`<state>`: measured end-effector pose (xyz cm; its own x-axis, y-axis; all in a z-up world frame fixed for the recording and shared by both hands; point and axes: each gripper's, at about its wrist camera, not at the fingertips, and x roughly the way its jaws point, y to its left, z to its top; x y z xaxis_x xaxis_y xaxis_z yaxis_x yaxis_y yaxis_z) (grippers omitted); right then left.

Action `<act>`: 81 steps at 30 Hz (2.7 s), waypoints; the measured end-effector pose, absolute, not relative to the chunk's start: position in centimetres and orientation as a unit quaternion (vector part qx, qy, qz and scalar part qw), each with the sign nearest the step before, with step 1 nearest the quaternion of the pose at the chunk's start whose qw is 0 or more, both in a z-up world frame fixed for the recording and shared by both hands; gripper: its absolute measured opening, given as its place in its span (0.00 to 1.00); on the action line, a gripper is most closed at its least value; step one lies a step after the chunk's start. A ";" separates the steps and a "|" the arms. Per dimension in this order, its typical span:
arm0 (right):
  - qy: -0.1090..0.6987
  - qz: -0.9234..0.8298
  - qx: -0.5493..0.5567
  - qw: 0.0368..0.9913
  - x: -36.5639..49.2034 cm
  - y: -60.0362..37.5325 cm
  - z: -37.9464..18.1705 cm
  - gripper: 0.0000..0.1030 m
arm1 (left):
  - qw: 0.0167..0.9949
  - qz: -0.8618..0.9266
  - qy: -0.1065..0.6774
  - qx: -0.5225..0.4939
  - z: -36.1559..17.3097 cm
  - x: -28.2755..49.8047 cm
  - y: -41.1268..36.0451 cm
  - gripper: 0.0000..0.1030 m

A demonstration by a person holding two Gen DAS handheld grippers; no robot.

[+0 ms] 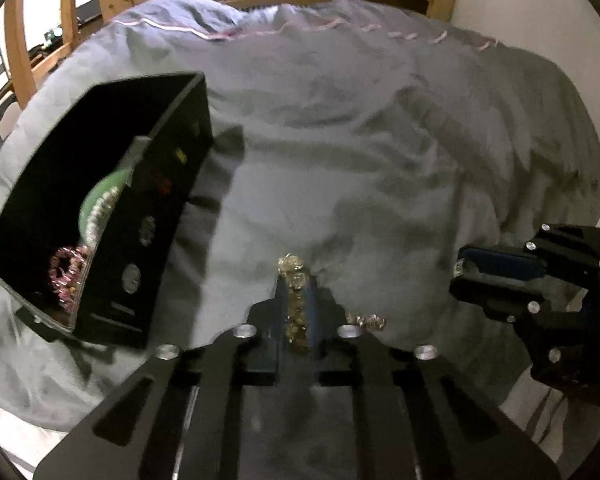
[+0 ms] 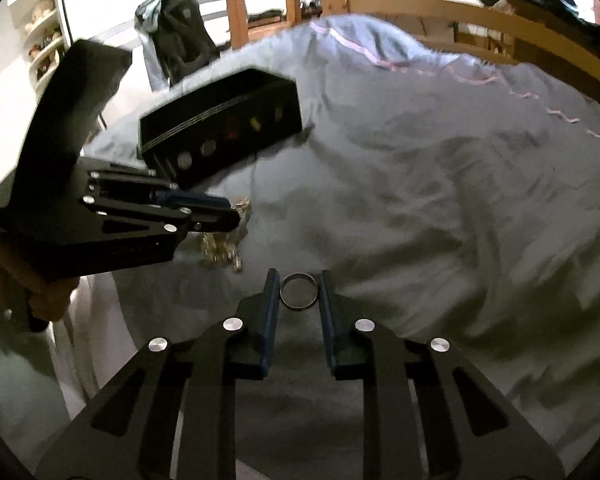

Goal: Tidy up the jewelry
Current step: 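Carry gold bracelet in left tool and silver ring in right tool to the box, then open left tool over the box while right tool releases the silver ring inside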

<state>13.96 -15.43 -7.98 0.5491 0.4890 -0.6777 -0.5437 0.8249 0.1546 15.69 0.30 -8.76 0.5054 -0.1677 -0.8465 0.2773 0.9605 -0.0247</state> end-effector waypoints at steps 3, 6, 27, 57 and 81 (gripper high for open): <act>0.367 0.283 -0.030 0.886 14.3 -15.8 -7.6 0.20 | 0.874 -0.129 0.467 0.043 -7.8 15.6 0.8 0.07; 0.371 0.275 -0.025 0.887 14.6 -16.1 -7.8 0.20 | 0.876 -0.132 0.462 0.037 -7.3 15.5 0.8 0.07; 0.358 0.259 -0.020 0.897 13.9 -16.6 -6.7 0.20 | 0.901 -0.123 0.413 0.050 -3.8 14.4 0.6 0.07; 0.338 0.239 -0.035 0.909 13.6 -14.6 -1.4 0.20 | 0.929 -0.121 0.349 0.023 1.6 13.2 2.5 0.07; 0.322 0.254 -0.066 0.910 15.7 -8.9 1.5 0.20 | 0.947 -0.096 0.304 -0.034 4.7 13.3 8.6 0.07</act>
<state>15.74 -8.94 1.46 0.6635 0.4203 -0.6189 -0.5054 0.8618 0.0435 13.28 8.60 4.70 0.7966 -0.2020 -0.5698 0.1612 0.9794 -0.1219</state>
